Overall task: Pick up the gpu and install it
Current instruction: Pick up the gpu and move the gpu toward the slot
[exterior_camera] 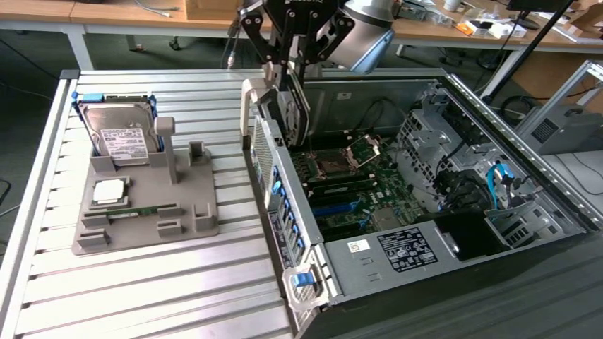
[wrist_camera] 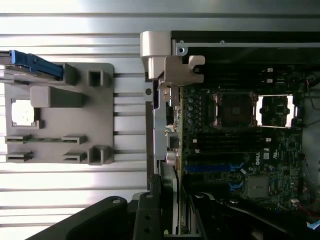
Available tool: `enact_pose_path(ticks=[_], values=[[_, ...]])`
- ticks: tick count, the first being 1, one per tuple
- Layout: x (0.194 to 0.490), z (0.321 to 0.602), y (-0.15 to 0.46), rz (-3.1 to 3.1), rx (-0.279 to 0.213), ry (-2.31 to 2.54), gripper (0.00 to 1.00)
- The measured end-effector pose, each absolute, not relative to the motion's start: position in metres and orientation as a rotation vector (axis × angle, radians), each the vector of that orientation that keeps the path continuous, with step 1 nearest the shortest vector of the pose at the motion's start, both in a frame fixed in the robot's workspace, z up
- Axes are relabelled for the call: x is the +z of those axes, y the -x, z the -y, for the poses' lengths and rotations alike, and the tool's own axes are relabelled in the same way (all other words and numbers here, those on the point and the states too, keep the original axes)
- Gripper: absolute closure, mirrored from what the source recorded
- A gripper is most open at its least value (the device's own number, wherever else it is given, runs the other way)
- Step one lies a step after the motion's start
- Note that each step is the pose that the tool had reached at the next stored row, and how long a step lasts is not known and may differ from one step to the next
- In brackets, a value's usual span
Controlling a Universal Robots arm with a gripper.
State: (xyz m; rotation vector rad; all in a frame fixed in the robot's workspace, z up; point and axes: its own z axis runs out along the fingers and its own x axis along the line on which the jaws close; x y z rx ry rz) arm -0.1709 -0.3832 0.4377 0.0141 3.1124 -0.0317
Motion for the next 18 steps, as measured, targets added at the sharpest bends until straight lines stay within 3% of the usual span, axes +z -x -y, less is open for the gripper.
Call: enact_pose_path(ticks=[18], values=[[0.4371,0.3832,0.1628,-3.112,-0.033,-0.014,0.73]])
